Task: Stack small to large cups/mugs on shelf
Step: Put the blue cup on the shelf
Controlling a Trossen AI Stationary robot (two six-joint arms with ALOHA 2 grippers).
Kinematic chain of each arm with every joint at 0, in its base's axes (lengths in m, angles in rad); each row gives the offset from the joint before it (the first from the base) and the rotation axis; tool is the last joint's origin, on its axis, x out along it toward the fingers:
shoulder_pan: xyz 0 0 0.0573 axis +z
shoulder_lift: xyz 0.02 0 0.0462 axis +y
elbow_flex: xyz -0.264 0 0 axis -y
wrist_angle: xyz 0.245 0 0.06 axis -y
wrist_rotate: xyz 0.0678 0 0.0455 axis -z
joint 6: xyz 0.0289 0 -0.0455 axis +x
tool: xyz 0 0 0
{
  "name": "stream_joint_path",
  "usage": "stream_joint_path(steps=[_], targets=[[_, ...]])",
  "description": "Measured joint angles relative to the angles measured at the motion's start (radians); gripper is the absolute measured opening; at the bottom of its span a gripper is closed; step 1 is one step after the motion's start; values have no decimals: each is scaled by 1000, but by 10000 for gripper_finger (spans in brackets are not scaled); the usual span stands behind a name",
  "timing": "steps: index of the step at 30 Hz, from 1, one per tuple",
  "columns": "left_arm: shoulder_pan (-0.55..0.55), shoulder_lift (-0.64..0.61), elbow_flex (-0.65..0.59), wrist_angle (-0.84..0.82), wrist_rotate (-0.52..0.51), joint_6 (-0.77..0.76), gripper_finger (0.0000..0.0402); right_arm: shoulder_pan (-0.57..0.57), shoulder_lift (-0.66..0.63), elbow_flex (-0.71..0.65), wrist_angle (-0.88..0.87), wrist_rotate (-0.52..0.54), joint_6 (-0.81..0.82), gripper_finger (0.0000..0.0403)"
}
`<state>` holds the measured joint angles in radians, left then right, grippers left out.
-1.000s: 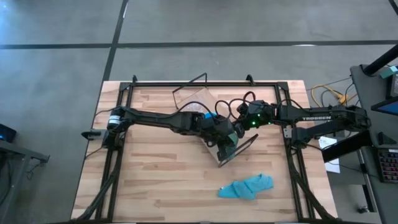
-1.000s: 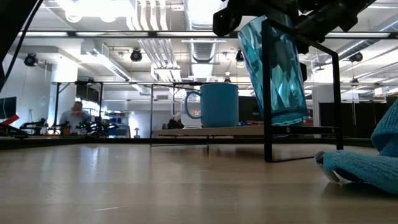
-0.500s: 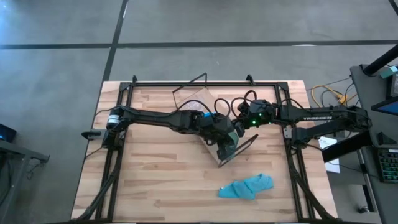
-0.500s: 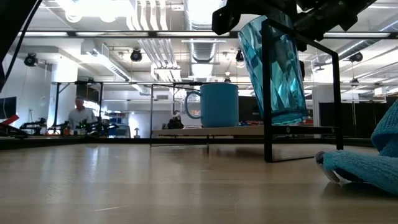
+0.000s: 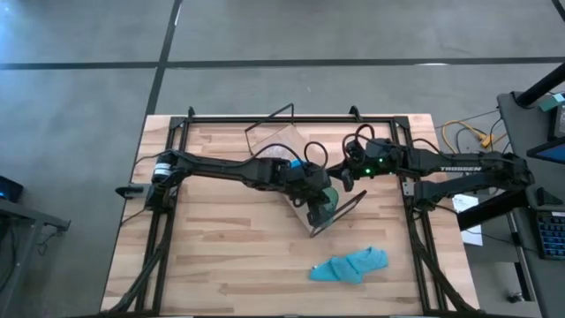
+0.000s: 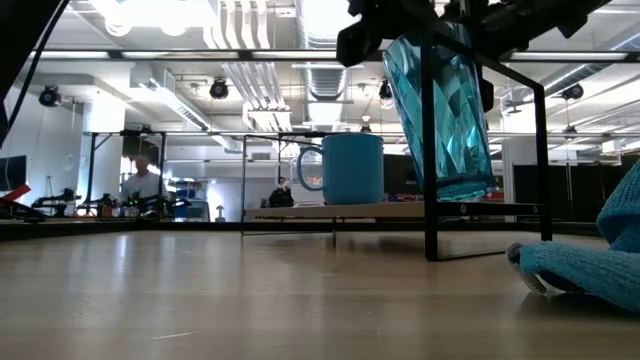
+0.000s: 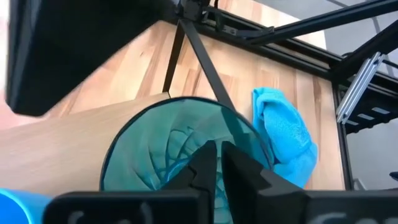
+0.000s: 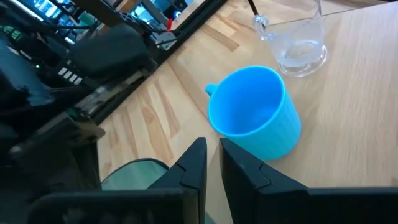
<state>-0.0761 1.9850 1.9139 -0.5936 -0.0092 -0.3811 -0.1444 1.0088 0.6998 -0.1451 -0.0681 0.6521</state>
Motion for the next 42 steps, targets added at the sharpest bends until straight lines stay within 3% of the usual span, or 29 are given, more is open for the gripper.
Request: stream_joint_path(steps=[42], targets=[[23,10,-75,49,-26,2,4,0,0,0,1,17,-2,38]])
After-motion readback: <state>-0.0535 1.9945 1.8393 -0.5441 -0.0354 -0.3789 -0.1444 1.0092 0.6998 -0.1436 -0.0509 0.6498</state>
